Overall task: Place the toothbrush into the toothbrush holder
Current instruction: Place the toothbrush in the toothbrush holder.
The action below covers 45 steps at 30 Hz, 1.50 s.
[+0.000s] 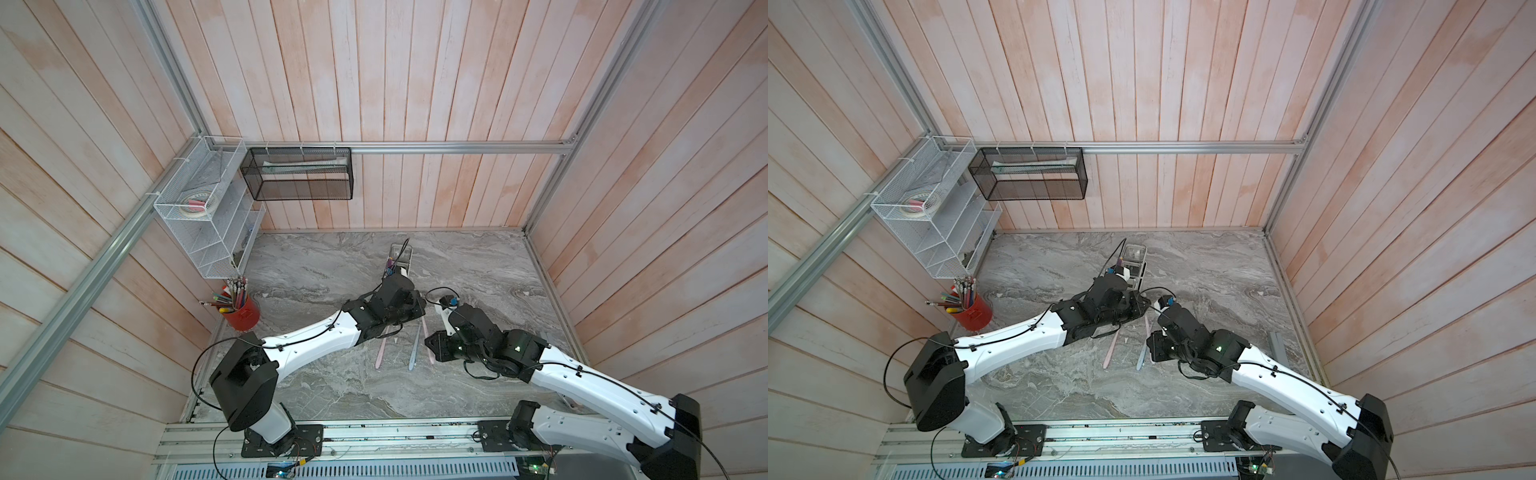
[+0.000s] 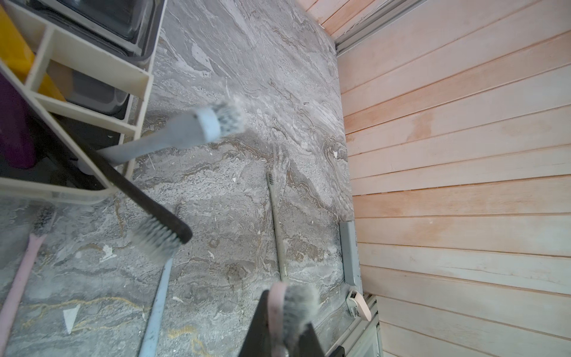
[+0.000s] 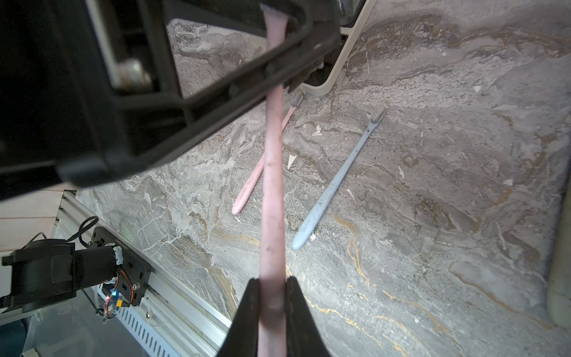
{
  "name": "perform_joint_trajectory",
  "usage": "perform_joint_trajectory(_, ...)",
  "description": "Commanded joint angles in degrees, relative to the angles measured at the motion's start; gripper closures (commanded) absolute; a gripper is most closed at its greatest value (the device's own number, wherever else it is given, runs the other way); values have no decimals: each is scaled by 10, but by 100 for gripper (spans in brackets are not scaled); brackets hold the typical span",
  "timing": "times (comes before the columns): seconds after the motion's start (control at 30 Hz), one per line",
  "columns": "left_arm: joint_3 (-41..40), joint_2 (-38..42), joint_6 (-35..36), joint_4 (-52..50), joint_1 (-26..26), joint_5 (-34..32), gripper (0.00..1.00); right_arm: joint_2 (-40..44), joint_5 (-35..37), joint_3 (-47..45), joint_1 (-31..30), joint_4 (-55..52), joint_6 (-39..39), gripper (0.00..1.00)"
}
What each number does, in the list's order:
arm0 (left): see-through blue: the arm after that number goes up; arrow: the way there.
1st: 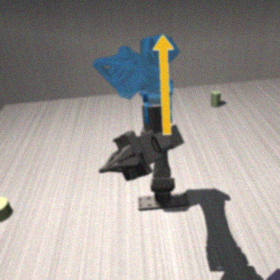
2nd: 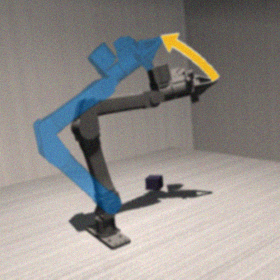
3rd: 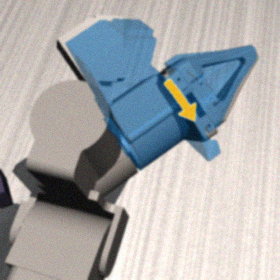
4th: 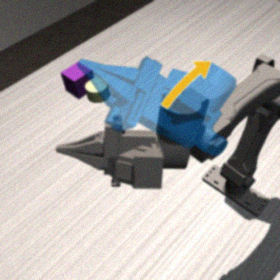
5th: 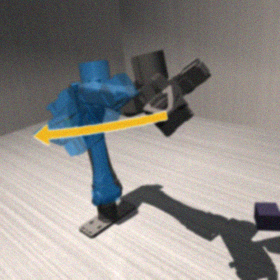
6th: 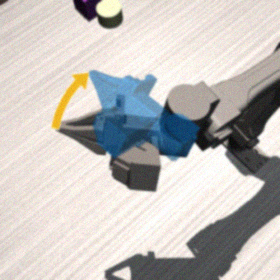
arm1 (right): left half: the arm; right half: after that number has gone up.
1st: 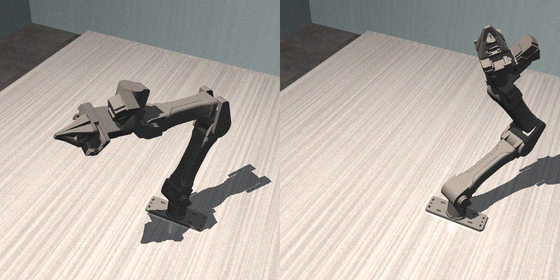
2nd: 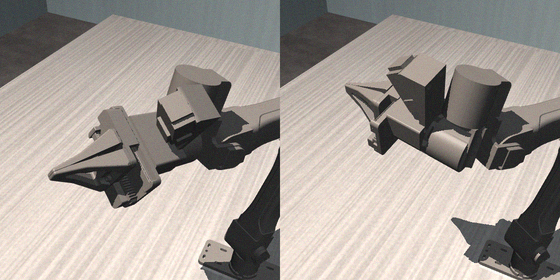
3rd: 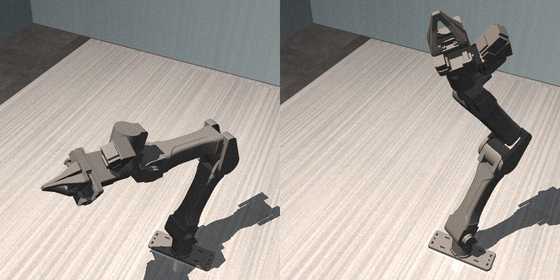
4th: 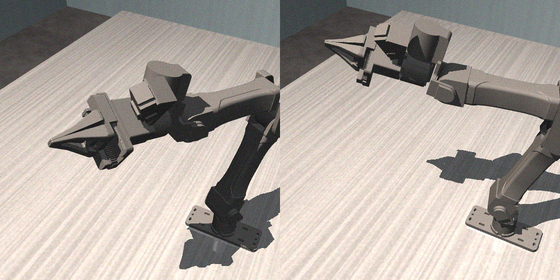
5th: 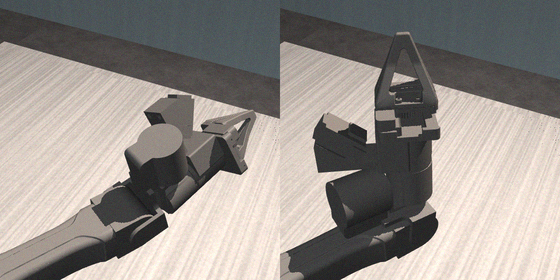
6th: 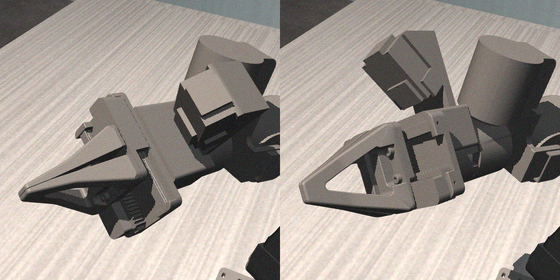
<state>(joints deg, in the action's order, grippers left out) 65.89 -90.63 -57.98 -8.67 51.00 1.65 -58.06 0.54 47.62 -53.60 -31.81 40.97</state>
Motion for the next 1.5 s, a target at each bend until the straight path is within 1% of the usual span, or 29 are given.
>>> perform_joint_trajectory(0.0,4,11,6,-14,-2,-10,94,-3,8,20,-4,-9,4,90)
perform_joint_trajectory(0.07,5,12,6,-15,-3,-14,99,-1,9,19,-4,-10,4,90)
perform_joint_trajectory(0.13,8,12,8,-17,-4,-16,100,1,9,18,-4,-11,4,88)
perform_joint_trajectory(0.2,14,12,14,-23,-7,-22,100,1,9,18,-4,-12,2,82)
perform_joint_trajectory(0.3,30,14,31,-36,-15,-36,100,6,14,22,-4,-19,-4,66)
perform_joint_trajectory(0.43,61,23,80,-59,-25,-87,100,29,47,32,-4,-40,-17,32)
perform_joint_trajectory(0.47,66,27,93,-60,-27,-103,100,41,57,32,-4,-40,-20,26)
perform_joint_trajectory(0.5,68,32,108,-55,-28,-114,100,54,67,30,-4,-38,-21,17)
perform_joint_trajectory(0.53,69,37,126,-44,-29,-128,100,70,78,28,-4,-36,-23,12)
perform_joint_trajectory(0.57,69,45,142,-36,-29,-149,100,88,92,26,-4,-36,-25,2)
perform_joint_trajectory(0.6,64,54,155,-23,-29,-171,100,105,103,24,-3,-32,-28,2)
perform_joint_trajectory(0.73,-9,119,237,115,-29,-234,100,192,140,-2,-4,-17,-32,2)
perform_joint_trajectory(0.8,-34,139,285,175,-29,-241,100,233,140,-25,-3,1,-35,2)
perform_joint_trajectory(0.9,-47,148,339,219,-28,-254,100,274,148,-52,-3,12,-39,2)
perform_joint_trajectory(1.03,-113,169,429,339,-24,-264,100,287,142,-73,-3,21,-51,2)
perform_joint_trajectory(1.17,-141,161,499,407,-23,-284,100,284,137,-91,-3,30,-63,2)
perform_joint_trajectory(1.27,-147,146,523,440,-23,-302,100,285,135,-104,-3,38,-72,2)
perform_joint_trajectory(1.37,-154,132,553,478,-22,-305,100,286,129,-115,-3,52,-77,2)
perform_joint_trajectory(1.47,-142,108,562,484,-22,-311,100,285,120,-126,-3,64,-79,2)
